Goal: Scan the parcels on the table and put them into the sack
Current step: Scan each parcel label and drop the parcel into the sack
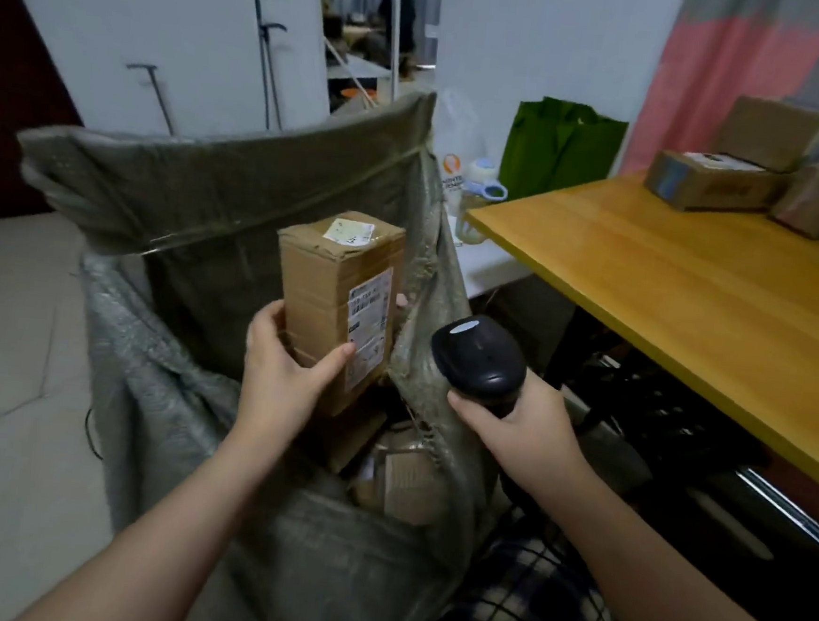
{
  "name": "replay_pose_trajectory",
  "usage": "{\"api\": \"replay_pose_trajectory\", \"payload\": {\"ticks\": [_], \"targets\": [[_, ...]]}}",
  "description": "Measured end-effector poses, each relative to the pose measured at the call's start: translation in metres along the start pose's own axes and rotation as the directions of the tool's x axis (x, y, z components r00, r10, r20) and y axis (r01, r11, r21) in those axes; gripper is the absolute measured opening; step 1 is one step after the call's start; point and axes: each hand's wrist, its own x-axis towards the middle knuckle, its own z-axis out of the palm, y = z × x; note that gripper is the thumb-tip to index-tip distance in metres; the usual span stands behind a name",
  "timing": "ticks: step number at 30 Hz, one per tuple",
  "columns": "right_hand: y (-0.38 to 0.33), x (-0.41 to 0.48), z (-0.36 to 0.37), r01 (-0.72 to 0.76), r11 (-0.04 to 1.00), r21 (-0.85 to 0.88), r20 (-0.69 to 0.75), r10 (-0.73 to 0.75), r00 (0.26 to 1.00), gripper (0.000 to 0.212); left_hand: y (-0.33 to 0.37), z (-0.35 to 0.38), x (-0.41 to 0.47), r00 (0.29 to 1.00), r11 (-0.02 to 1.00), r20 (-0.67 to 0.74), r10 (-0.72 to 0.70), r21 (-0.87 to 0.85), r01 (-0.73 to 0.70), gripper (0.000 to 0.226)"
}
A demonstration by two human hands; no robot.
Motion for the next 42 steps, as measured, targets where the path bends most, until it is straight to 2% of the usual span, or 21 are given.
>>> {"api": "replay_pose_trajectory", "payload": {"ticks": [6,10,13,16,19,23,26,28,30,32,35,39,42], "targets": [[-0.011,0.039,0.045,0.027,0.999,-0.033,0.065,-0.025,0.998,0.027,0.002,-0.019,0.032,0.978,0.974,-0.118,0.172,0.167,-0.151,0.085],[-0.007,0.054,0.064,0.005,0.999,-0.035,0.078,-0.002,0.997,0.026,-0.016,-0.017,0.046,0.971,0.874,-0.084,0.225,0.458,-0.163,0.083],[0.003,0.058,0.072,-0.054,0.998,-0.015,0.048,0.055,0.997,0.025,-0.034,-0.001,0.065,0.984,0.72,0.057,0.166,0.675,-0.16,0.083],[0.012,0.061,0.073,-0.109,0.993,-0.044,0.032,0.11,0.993,0.025,-0.05,0.024,0.082,0.975,0.598,0.187,0.119,0.771,-0.221,0.08],[0.02,0.062,0.066,-0.123,0.991,-0.048,0.017,0.124,0.992,0.024,-0.058,0.047,0.092,0.965,0.536,0.251,0.072,0.807,-0.25,0.078],[0.028,0.057,0.055,-0.149,0.987,-0.059,-0.024,0.148,0.989,0.025,-0.057,0.059,0.104,0.963,0.501,0.263,-0.048,0.841,-0.205,0.078],[0.029,0.051,0.045,-0.17,0.985,-0.039,-0.036,0.169,0.985,0.024,-0.051,0.053,0.113,0.944,0.498,0.277,-0.18,0.853,-0.155,0.087],[0.029,0.044,0.034,-0.178,0.984,-0.016,-0.057,0.177,0.983,0.024,-0.043,0.051,0.112,0.938,0.477,0.291,-0.19,0.862,-0.17,0.088],[0.029,0.037,0.019,-0.188,0.982,0.013,-0.092,0.189,0.978,0.027,-0.026,0.055,0.104,0.948,0.466,0.31,-0.072,0.851,-0.243,0.078],[0.028,0.03,-0.003,-0.186,0.982,0.039,-0.141,0.19,0.972,0.033,-0.002,0.069,0.09,0.923,0.494,0.372,0.103,0.786,-0.372,0.066],[0.029,0.019,-0.044,-0.17,0.985,0.03,-0.22,0.172,0.96,0.035,0.046,0.102,0.063,0.829,0.564,0.471,0.302,0.613,-0.554,0.053],[0.035,-0.007,-0.115,-0.192,0.981,0.024,-0.374,0.187,0.908,0.024,0.112,0.157,0.012,0.673,0.543,0.567,0.476,0.412,-0.731,0.052],[0.041,-0.038,-0.171,-0.212,0.976,0.05,-0.491,0.209,0.846,0.012,0.154,0.194,-0.028,0.569,0.533,0.598,0.564,0.262,-0.804,0.05]]}}
